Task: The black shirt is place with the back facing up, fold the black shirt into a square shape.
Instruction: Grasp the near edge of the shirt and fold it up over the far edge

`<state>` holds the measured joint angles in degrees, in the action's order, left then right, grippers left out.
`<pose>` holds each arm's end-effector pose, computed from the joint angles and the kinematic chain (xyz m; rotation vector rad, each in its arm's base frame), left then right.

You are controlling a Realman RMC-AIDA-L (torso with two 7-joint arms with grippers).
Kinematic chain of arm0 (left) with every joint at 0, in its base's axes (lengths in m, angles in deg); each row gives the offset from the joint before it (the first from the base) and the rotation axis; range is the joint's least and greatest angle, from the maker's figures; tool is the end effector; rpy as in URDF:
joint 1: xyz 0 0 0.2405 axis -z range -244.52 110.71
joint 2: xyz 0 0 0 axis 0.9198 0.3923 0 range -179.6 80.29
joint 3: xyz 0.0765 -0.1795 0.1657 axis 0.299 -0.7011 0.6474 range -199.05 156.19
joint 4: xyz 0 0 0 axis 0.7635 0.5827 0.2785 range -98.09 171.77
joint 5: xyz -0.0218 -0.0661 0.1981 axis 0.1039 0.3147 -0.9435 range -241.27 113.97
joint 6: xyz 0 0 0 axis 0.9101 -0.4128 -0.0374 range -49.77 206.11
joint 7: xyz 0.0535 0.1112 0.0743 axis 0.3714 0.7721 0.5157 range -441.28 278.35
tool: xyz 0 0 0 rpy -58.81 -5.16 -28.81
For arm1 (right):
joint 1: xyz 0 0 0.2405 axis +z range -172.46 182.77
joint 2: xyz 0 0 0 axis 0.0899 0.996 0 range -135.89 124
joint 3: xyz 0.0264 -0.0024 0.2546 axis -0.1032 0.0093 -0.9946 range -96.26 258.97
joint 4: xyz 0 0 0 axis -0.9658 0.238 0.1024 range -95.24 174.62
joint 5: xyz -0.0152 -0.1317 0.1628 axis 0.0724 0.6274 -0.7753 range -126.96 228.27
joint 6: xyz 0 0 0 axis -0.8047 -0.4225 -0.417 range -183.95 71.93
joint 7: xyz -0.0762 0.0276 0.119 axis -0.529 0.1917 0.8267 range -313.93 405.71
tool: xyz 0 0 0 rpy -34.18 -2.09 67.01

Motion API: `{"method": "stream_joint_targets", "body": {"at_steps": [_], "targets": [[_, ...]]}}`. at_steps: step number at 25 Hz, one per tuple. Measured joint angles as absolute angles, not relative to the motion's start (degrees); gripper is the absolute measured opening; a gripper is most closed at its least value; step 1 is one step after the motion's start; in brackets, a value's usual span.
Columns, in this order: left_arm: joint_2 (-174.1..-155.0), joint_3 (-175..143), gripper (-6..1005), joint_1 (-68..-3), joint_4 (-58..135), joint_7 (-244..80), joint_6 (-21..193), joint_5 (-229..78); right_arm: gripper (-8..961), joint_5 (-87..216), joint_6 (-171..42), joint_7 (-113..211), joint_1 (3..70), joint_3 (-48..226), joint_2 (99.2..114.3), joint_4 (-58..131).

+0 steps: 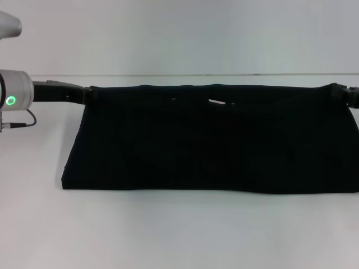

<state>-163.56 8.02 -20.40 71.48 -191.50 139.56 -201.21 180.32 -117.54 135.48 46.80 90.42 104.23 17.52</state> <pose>-0.2640 0.4445 0.0491 -2.2582 -1.0595 -0.3002 0.3186 0.4184 0.0664 -2.0721 1.0786 0.5846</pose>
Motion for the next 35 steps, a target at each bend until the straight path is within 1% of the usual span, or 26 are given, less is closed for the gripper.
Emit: {"method": "stream_joint_targets", "body": {"at_steps": [7, 13, 15, 20, 27, 34, 35], "targets": [[-163.75, 9.1, 18, -19.0, 71.0, -191.5, 136.6, -201.1, 32, 180.3, -110.6, 137.3, 49.1, 91.3, 104.61, 17.9], [-163.83, 12.0, 22, -16.6, 68.5, -191.0, 130.9, -201.4, 33, 180.2, -103.4, 137.5, 51.8, 92.5, 104.74, 20.2], [-163.86, 12.7, 23, -16.2, 68.3, -191.0, 129.6, -201.5, 33, 180.2, -100.3, 137.6, 52.9, 93.6, 105.14, 20.5], [-163.91, 13.3, 26, -14.8, 67.6, -191.0, 126.4, -201.3, 33, 180.2, -96.7, 137.6, 54.3, 94.8, 105.46, 20.6], [-163.92, 13.3, 30, -13.1, 67.3, -190.9, 124.8, -201.6, 34, 180.2, -95.9, 137.6, 55.4, 94.9, 105.03, 20.6], [-164.02, 13.3, 34, -12.9, 65.3, -190.8, 122.1, -201.6, 35, 180.2, -95.9, 137.6, 55.7, 95.1, 105.14, 20.6], [-164.45, 13.3, 35, -12.8, 64.8, -190.9, 120.3, -201.6, 35, 180.2, -95.8, 137.8, 55.7, 95.1, 105.24, 20.6]]}}
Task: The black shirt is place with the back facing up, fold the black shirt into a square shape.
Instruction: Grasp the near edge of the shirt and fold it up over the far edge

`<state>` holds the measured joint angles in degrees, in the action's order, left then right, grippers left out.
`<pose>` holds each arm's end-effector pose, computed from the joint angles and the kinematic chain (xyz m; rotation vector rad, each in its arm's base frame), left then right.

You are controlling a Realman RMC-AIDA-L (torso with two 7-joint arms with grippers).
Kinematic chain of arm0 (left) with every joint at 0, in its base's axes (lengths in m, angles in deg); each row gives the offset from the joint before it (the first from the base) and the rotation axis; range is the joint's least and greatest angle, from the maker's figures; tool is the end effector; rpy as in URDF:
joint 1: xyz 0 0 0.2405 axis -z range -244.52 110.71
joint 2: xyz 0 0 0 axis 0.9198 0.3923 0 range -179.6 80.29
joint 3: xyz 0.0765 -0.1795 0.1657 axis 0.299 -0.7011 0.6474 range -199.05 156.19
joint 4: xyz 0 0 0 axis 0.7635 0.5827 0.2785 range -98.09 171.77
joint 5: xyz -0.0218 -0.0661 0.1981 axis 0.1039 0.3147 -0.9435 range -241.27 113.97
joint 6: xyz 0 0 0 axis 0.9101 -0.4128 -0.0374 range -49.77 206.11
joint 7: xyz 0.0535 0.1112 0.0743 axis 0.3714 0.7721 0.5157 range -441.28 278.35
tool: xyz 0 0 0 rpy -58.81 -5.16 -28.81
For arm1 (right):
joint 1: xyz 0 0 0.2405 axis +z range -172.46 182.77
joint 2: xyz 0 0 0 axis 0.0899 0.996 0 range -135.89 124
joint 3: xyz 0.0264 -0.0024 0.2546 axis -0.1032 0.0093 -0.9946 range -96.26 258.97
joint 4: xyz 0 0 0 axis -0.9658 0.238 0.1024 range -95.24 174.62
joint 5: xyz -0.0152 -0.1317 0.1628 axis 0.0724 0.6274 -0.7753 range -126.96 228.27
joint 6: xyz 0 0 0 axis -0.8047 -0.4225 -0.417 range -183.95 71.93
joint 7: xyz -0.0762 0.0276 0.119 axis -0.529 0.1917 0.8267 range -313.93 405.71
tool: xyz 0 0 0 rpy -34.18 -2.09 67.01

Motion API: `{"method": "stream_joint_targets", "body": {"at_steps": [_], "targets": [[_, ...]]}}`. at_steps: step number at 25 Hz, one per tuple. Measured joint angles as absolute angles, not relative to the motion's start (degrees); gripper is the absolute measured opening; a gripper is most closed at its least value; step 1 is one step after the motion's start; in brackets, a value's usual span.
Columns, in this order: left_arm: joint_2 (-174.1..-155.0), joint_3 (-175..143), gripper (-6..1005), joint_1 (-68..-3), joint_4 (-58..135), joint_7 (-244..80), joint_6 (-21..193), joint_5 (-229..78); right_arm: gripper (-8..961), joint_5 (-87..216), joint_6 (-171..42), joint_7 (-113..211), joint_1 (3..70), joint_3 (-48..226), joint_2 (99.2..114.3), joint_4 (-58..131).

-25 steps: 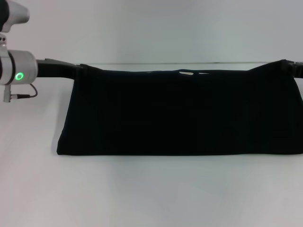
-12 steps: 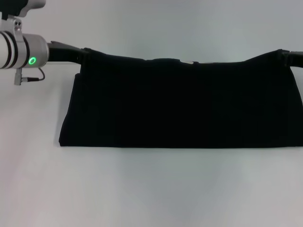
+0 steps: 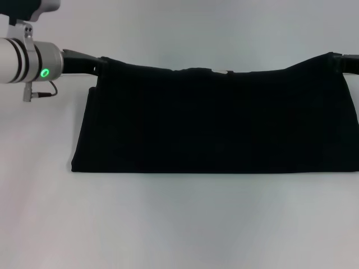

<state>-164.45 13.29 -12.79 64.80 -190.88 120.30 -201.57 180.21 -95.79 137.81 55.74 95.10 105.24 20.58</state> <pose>-0.2288 0.4897 0.0318 -2.1445 -0.8830 -0.2112 0.2871 0.4764 0.0607 -1.9200 1.0140 0.4165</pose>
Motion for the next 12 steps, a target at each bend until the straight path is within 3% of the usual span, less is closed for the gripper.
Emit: {"method": "stream_joint_targets", "body": {"at_steps": [7, 12], "targets": [[-165.94, 14.2, 39, -12.6, 64.7, -191.0, 115.7, -201.4, 36, 180.3, -95.7, 139.1, 55.8, 96.8, 105.32, 20.6], [-167.0, 14.8, 175, -12.7, 64.4, -191.2, 111.4, -201.6, 36, 180.2, -94.9, 139.6, 55.5, 96.9, 105.37, 19.9]]}}
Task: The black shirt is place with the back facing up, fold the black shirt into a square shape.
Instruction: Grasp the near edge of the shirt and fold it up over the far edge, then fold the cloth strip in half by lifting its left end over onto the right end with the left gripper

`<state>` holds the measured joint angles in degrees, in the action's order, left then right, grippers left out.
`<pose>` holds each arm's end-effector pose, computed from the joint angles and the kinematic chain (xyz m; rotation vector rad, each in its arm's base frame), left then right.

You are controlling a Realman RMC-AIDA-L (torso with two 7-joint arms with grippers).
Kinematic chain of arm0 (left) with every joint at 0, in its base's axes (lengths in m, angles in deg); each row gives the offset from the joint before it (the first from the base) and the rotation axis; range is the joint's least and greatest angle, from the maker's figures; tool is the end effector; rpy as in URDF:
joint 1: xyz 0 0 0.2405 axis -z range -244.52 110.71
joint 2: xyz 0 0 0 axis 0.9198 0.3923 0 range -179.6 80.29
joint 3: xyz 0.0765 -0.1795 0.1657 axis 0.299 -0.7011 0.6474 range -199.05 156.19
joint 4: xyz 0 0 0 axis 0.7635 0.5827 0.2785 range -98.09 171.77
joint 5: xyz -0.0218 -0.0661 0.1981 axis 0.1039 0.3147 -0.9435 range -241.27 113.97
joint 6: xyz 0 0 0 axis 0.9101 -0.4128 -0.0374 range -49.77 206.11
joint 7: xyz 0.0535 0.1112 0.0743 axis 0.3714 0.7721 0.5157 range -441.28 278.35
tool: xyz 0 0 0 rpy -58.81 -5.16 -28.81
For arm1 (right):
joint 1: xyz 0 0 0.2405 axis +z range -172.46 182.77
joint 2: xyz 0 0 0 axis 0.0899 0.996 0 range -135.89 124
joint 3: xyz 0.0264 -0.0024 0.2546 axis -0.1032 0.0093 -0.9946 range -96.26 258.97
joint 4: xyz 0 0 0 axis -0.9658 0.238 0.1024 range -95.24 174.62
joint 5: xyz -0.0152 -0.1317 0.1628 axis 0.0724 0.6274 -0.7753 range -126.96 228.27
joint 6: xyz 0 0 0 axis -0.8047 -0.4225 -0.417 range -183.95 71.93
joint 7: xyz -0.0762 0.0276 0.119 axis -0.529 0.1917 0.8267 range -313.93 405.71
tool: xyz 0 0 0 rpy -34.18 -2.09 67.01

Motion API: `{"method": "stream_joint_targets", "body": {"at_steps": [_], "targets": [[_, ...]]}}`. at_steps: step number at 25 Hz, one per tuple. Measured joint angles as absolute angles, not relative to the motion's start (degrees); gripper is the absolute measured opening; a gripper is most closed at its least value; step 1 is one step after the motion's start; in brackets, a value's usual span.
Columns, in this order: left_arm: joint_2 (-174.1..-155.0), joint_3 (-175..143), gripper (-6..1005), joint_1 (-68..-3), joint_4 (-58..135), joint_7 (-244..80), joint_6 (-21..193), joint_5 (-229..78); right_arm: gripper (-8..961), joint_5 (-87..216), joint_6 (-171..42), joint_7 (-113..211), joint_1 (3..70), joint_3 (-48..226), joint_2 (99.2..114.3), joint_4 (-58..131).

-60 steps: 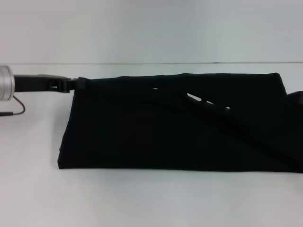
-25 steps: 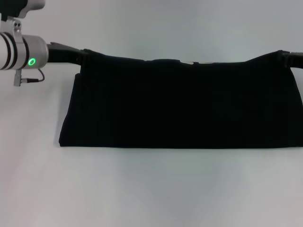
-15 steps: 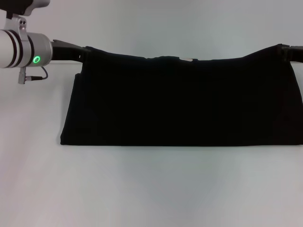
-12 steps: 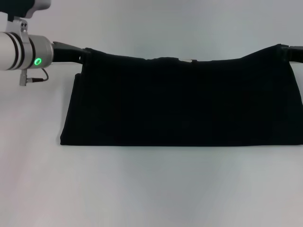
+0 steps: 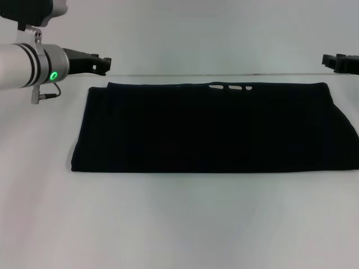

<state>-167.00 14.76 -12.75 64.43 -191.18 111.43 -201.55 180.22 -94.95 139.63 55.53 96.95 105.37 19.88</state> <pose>-0.2302 0.4934 0.0207 -2.0488 -0.8594 -0.1912 0.2885 0.4768 0.0620 -1.9098 1.0212 0.3998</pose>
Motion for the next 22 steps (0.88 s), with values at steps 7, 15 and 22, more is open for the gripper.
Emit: {"method": "stream_joint_targets", "body": {"at_steps": [7, 15, 22], "targets": [[-166.08, 13.9, 385, -14.2, 65.3, -197.0, 114.4, -201.1, 424, 179.4, -98.5, 142.1, 55.0, 96.8, 104.95, 18.2], [-165.75, 13.8, 724, -21.3, 77.8, -205.6, 145.0, -197.0, 628, 178.5, -122.6, 146.8, 51.2, 96.7, 103.32, 13.0], [-165.58, 12.0, 864, -25.4, 79.0, -208.2, 160.4, -192.5, 628, 174.7, -137.2, 141.4, 46.4, 96.9, 103.03, 10.7]]}}
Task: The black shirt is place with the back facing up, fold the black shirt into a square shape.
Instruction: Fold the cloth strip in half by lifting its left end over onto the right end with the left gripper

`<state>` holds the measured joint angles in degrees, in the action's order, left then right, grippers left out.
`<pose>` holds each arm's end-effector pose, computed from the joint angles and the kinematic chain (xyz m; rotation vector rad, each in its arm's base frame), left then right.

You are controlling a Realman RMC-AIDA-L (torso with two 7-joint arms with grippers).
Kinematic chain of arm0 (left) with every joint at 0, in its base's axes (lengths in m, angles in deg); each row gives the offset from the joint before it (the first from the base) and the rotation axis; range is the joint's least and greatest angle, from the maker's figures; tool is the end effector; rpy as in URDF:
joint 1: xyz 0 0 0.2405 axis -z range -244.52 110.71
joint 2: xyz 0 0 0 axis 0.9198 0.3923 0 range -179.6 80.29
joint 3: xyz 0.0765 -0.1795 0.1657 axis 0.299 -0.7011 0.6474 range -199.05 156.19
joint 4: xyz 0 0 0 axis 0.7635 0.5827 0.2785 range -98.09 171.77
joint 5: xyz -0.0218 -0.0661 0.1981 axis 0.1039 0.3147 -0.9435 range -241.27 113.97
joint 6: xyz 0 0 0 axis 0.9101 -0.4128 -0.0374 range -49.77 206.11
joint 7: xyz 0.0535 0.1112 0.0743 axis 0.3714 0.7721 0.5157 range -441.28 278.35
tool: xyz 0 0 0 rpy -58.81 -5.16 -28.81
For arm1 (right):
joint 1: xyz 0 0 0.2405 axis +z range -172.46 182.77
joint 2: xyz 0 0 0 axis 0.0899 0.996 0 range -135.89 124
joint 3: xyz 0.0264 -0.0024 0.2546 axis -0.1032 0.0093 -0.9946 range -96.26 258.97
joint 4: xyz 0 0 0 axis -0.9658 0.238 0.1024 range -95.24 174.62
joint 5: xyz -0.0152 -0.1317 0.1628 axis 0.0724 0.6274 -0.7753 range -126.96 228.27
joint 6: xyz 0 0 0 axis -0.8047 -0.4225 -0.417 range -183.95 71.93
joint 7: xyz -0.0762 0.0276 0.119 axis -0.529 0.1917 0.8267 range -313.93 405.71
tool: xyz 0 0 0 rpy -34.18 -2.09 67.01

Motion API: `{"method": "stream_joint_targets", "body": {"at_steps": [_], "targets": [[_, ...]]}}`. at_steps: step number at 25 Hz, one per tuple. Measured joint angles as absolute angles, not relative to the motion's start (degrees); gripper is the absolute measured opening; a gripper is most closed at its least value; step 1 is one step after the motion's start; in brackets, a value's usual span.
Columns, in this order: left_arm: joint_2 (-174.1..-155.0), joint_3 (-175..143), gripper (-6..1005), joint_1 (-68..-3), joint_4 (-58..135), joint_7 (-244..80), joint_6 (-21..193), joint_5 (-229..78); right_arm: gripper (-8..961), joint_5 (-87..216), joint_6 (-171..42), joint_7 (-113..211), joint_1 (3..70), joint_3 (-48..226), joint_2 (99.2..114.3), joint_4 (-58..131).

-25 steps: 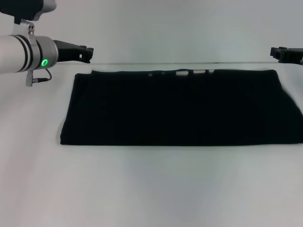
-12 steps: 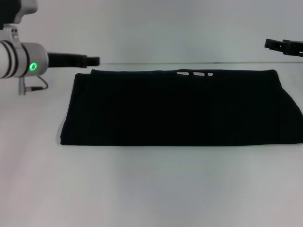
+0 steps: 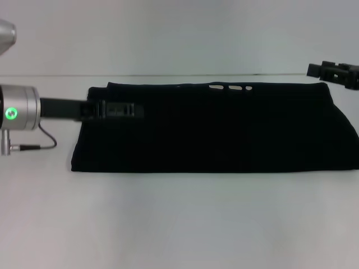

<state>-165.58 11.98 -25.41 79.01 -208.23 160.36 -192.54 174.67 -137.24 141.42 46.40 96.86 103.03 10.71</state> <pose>-0.2381 0.3988 0.0388 -2.3978 -1.4612 -0.5621 0.2736 0.4062 0.0878 -2.3175 0.9993 0.7919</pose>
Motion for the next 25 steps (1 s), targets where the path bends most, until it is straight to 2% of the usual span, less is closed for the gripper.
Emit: {"method": "stream_joint_targets", "body": {"at_steps": [2, 8, 15, 25], "targets": [[-165.97, 11.8, 895, -26.3, 78.9, -209.2, 161.7, -192.5, 628, 174.5, -139.6, 139.8, 45.7, 97.0, 102.95, 10.7], [-166.73, 11.8, 909, -28.4, 78.3, -212.4, 162.0, -193.1, 755, 174.8, -141.5, 138.5, 45.1, 101.5, 102.94, 10.3], [-165.76, 11.1, 910, -27.5, 78.3, -224.7, 161.6, -199.0, 930, 174.8, -139.1, 139.4, 46.5, 105.1, 103.57, 8.3], [-164.75, 5.9, 907, -26.3, 73.1, -241.2, 161.7, -201.8, 923, 174.4, -135.2, 139.0, 47.4, 107.0, 104.46, 7.8]]}}
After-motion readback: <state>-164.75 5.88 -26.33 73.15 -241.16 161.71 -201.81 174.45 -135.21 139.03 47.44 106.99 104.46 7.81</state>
